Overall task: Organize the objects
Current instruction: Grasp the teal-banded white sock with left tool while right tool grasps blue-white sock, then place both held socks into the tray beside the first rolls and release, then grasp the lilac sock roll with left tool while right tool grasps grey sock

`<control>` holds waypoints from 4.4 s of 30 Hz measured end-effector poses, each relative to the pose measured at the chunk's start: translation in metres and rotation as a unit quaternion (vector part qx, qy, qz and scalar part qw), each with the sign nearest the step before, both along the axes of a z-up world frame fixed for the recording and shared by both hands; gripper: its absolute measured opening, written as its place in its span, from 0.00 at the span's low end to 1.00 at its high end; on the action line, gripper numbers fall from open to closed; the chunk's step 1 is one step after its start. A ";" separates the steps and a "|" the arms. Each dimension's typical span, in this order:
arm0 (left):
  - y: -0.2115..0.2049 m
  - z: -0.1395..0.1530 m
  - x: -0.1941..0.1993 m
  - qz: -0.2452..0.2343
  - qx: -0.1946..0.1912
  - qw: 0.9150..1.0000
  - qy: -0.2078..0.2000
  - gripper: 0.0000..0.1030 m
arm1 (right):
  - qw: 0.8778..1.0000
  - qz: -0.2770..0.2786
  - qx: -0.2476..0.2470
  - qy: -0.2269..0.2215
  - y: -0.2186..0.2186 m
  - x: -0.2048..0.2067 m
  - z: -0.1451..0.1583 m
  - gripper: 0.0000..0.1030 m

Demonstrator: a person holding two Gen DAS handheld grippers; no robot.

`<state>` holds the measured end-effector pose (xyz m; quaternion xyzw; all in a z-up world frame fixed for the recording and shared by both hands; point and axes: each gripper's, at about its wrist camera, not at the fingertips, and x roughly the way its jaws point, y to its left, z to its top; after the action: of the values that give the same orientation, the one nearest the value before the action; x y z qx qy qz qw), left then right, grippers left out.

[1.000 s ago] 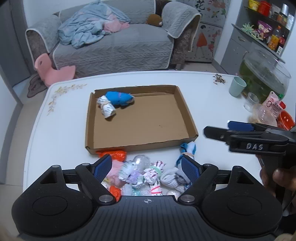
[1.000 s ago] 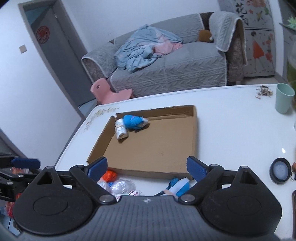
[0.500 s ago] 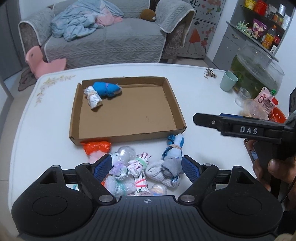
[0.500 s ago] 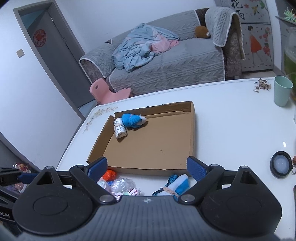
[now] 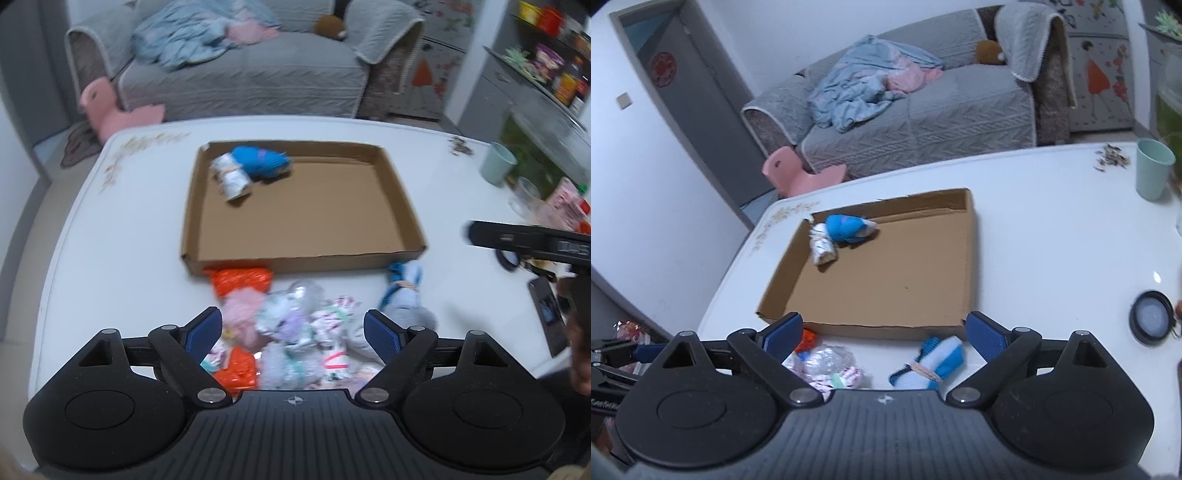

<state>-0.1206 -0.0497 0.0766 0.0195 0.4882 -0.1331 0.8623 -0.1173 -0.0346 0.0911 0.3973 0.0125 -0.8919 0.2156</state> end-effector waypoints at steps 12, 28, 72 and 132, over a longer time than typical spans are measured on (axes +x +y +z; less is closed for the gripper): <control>0.029 -0.094 0.041 0.011 0.017 1.000 -0.003 0.85 | 0.993 -0.037 0.074 -0.080 0.000 -0.019 -0.043 0.90; 0.100 -0.127 0.034 0.055 0.001 0.998 0.015 0.80 | 0.983 -0.067 0.105 -0.135 -0.022 -0.048 -0.087 0.84; 0.047 -0.039 0.107 0.001 -0.027 0.998 -0.054 0.33 | 0.998 -0.014 0.057 -0.011 -0.028 -0.058 -0.027 0.52; -0.029 -0.131 0.145 -0.041 0.020 0.996 0.080 0.80 | 0.967 0.085 0.235 -0.053 -0.080 -0.092 -0.102 0.83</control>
<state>0.0240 -0.0787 -0.0547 0.0462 0.5567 -0.1597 0.8139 -0.2093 -0.1144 -0.0110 0.4812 0.2440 -0.8200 0.1910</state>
